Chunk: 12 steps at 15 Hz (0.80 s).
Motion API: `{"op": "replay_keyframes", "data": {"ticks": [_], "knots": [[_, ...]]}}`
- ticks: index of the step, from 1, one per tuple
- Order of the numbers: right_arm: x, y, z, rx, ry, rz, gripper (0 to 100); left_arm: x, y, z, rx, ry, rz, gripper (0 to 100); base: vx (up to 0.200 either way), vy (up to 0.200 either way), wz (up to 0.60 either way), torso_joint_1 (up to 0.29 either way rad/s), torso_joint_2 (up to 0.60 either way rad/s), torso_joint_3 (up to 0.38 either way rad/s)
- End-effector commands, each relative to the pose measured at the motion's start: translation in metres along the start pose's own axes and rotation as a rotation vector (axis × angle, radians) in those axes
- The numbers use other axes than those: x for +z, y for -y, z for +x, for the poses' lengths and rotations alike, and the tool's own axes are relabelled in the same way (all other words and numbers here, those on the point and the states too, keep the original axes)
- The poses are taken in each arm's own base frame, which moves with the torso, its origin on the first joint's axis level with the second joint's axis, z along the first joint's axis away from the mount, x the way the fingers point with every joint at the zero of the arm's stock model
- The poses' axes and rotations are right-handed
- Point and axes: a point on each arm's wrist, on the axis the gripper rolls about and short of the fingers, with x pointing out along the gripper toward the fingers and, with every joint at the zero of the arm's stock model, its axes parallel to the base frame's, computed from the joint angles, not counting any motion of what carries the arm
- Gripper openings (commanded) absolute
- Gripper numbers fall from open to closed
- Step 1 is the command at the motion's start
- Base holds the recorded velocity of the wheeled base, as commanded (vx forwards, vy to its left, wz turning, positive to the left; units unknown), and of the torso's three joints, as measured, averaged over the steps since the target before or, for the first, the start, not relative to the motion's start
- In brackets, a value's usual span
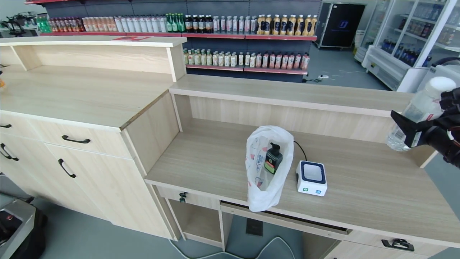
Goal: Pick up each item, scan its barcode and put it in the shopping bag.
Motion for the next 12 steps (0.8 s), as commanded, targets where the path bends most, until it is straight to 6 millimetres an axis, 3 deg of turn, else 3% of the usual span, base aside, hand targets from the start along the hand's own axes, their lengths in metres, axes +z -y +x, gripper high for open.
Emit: {"op": "replay_keyframes", "data": {"ticks": [1,4,6,8,9,12], "knots": [[0.004,-0.021,0.021,0.078,0.038,0.004,0,0.000,0.000,0.000,0.000,0.000,0.001,100,0.000,0.000,0.60,0.007,0.00,0.007],[-0.004,-0.047,0.040,0.260,0.063,0.138,0,0.000,0.000,0.000,0.000,0.000,-0.001,100,0.000,0.000,0.20,0.001,0.00,0.001],[-0.022,-0.068,0.057,0.452,0.045,0.263,0,0.000,0.000,0.000,0.000,0.000,0.001,100,0.000,0.000,0.00,0.000,0.00,0.000],[-0.038,-0.079,0.065,0.521,0.007,0.306,0,0.000,0.000,0.000,0.000,0.000,0.001,100,0.000,0.000,0.00,0.000,0.00,0.000],[-0.062,-0.093,0.073,0.563,-0.055,0.327,0,0.000,0.000,0.000,0.000,0.000,0.001,100,0.000,0.000,0.00,0.000,0.00,0.000],[-0.096,-0.119,0.089,0.610,-0.116,0.345,0,0.000,0.000,0.000,0.000,0.000,0.001,100,0.000,0.000,0.00,0.000,0.00,0.000]]}}
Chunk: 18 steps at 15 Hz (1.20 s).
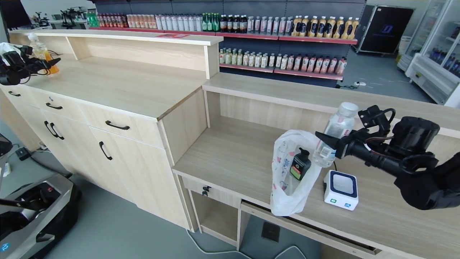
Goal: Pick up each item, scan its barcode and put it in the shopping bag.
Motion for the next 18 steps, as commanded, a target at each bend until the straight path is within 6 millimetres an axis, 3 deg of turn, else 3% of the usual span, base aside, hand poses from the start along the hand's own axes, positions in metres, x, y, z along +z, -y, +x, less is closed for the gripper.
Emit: {"op": "replay_keyframes", "data": {"ticks": [1,11,18], "knots": [[-0.052,-0.001,0.031,0.048,-0.079,0.046,0,0.000,0.000,0.000,0.000,0.000,-0.001,100,0.000,0.000,0.00,0.000,0.00,0.000],[-0.114,-0.013,0.075,0.198,-0.078,0.002,0,0.000,0.000,0.000,0.000,0.000,0.000,100,0.000,0.000,0.00,0.000,0.00,0.000],[-0.139,-0.021,0.090,0.236,-0.085,-0.046,0,0.000,0.000,0.000,0.000,0.000,0.000,100,0.000,0.000,0.00,0.000,0.00,0.000]]}}
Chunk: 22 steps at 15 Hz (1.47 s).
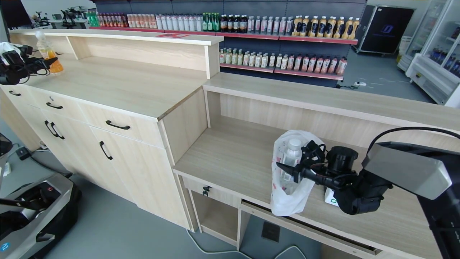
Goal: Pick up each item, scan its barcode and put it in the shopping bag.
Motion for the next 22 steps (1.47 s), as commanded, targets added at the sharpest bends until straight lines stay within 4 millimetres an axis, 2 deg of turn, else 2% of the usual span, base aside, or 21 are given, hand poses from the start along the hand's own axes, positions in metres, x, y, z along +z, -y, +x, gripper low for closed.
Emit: {"op": "replay_keyframes", "data": {"ticks": [1,4,8,9,11,13,16,18,20,22], "knots": [[-0.016,-0.003,0.003,0.011,-0.024,0.002,0,0.000,0.000,0.000,0.000,0.000,0.001,100,0.000,0.000,0.00,0.000,0.00,0.000],[-0.026,-0.003,0.003,0.026,-0.026,-0.020,0,0.000,0.000,0.000,0.000,0.000,-0.001,100,0.000,0.000,0.00,0.000,0.00,0.000],[-0.025,-0.002,0.001,0.023,-0.030,-0.025,0,0.000,0.000,0.000,0.000,0.000,0.001,100,0.000,0.000,0.00,0.000,0.00,0.000],[-0.024,-0.002,0.000,0.022,-0.029,-0.027,100,0.000,0.000,0.000,0.000,0.000,0.001,100,0.000,0.000,0.00,0.000,0.00,0.000],[-0.020,-0.003,-0.002,0.023,-0.031,-0.038,100,0.000,0.000,0.000,0.000,0.000,0.001,100,0.000,0.000,0.00,0.000,0.00,0.000],[-0.005,-0.002,-0.006,0.031,-0.009,-0.033,100,0.000,0.000,0.000,0.000,0.000,0.001,100,0.000,0.000,0.00,0.000,0.00,0.000],[0.043,-0.001,-0.018,0.047,0.062,0.002,100,0.000,0.000,0.000,0.000,0.000,0.001,100,0.000,0.000,0.00,0.000,0.00,0.000],[0.088,-0.002,-0.034,0.036,0.098,-0.007,100,0.000,0.000,0.000,0.000,0.000,0.001,100,0.000,0.000,0.00,0.000,0.00,0.000],[0.121,0.000,-0.070,-0.014,0.099,-0.034,100,0.000,0.000,0.000,0.000,0.000,0.001,100,0.000,0.000,0.00,0.000,0.00,0.000],[0.139,-0.006,-0.121,-0.086,0.078,-0.076,100,0.000,0.000,0.000,0.000,0.000,0.001,100,0.000,0.000,0.00,0.000,0.00,0.000]]}}
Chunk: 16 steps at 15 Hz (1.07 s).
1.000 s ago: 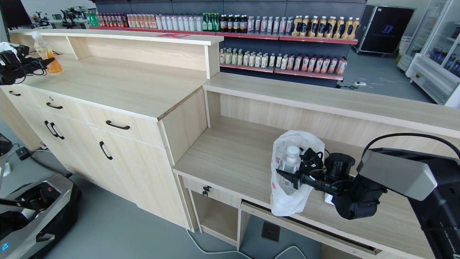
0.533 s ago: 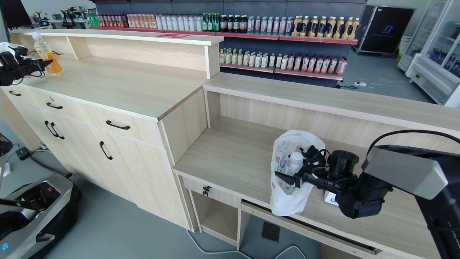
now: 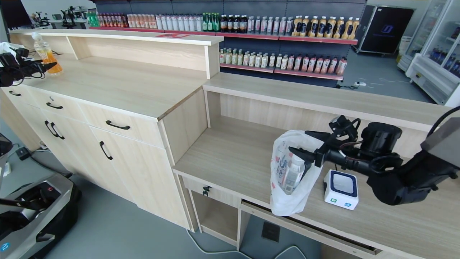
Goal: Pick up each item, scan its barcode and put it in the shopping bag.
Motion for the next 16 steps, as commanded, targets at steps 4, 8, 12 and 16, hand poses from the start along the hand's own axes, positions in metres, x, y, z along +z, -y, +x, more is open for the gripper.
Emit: {"op": "replay_keyframes", "data": {"ticks": [4,8,12,16], "knots": [[0.091,-0.022,-0.131,-0.318,-0.008,-0.174,100,0.000,0.000,0.000,0.000,0.000,0.000,100,0.000,0.000,-0.30,0.001,0.00,-0.001],[0.138,-0.046,-0.163,-0.394,0.033,-0.173,100,0.000,0.000,0.000,0.000,0.000,-0.001,100,0.000,0.000,-0.60,-0.073,0.13,0.071],[0.133,-0.079,-0.195,-0.504,-0.065,-0.098,100,0.000,0.000,0.000,0.000,0.000,0.000,100,0.000,0.000,-0.60,-0.006,0.01,0.010],[0.125,-0.105,-0.215,-0.539,-0.016,0.065,100,0.000,0.000,0.000,0.000,0.000,0.000,100,0.000,0.000,-0.15,0.001,0.00,0.001]]}}
